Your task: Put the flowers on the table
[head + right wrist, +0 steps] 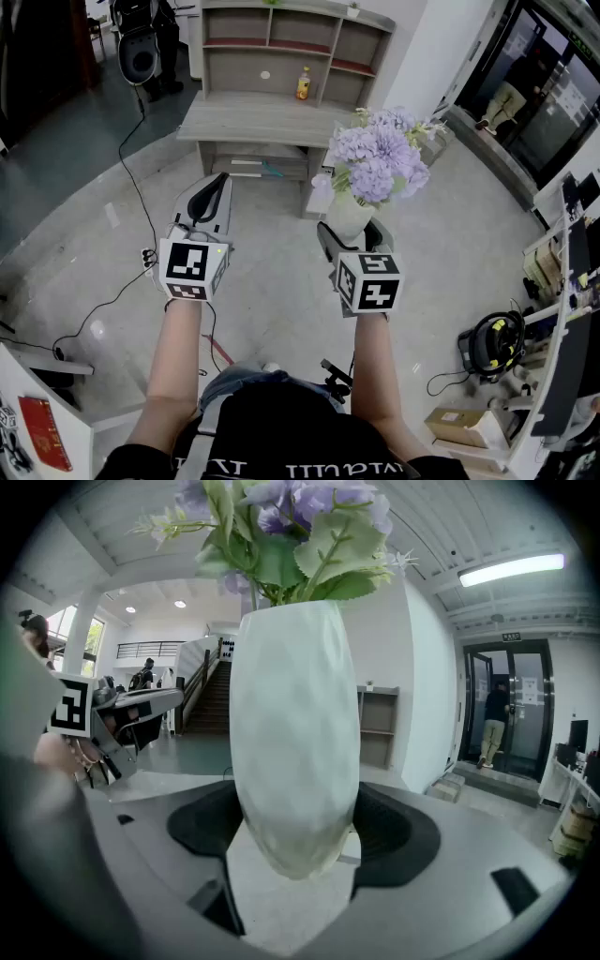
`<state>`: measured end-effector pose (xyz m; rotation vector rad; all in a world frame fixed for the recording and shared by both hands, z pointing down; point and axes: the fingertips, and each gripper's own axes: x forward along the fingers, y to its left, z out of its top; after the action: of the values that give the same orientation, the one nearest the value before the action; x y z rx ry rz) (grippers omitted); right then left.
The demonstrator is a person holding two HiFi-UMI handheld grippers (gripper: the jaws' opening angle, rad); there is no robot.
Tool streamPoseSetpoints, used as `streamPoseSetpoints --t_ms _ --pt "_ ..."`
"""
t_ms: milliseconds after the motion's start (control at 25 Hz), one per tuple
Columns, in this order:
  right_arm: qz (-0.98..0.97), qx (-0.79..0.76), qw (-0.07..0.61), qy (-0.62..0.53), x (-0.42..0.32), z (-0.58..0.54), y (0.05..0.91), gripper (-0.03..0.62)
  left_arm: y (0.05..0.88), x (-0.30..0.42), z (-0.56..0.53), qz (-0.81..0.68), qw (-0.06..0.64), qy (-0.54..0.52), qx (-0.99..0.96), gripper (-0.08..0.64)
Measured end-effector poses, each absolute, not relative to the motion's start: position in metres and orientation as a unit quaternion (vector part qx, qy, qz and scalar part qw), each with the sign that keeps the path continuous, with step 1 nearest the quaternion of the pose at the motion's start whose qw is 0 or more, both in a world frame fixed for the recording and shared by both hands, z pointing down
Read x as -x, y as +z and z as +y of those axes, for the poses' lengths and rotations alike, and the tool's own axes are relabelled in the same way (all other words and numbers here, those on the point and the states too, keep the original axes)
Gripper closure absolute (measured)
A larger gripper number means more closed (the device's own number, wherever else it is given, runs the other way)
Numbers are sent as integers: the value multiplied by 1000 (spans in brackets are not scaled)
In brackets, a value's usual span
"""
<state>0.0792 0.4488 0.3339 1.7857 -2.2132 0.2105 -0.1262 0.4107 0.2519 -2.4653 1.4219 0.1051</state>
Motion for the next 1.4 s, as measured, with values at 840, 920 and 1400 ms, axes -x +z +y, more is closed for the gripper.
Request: streamPoseSetpoints --t_ms 840,920,1400 --pt "-770 -602 175 119 -108 369 383 218 288 101 335 498 133 30 856 548" --pt "-768 -603 178 123 -102 341 377 218 278 107 305 495 135 32 858 548" --pt "-752 -624 176 117 -76 194 351 218 245 135 150 474 151 45 866 548"
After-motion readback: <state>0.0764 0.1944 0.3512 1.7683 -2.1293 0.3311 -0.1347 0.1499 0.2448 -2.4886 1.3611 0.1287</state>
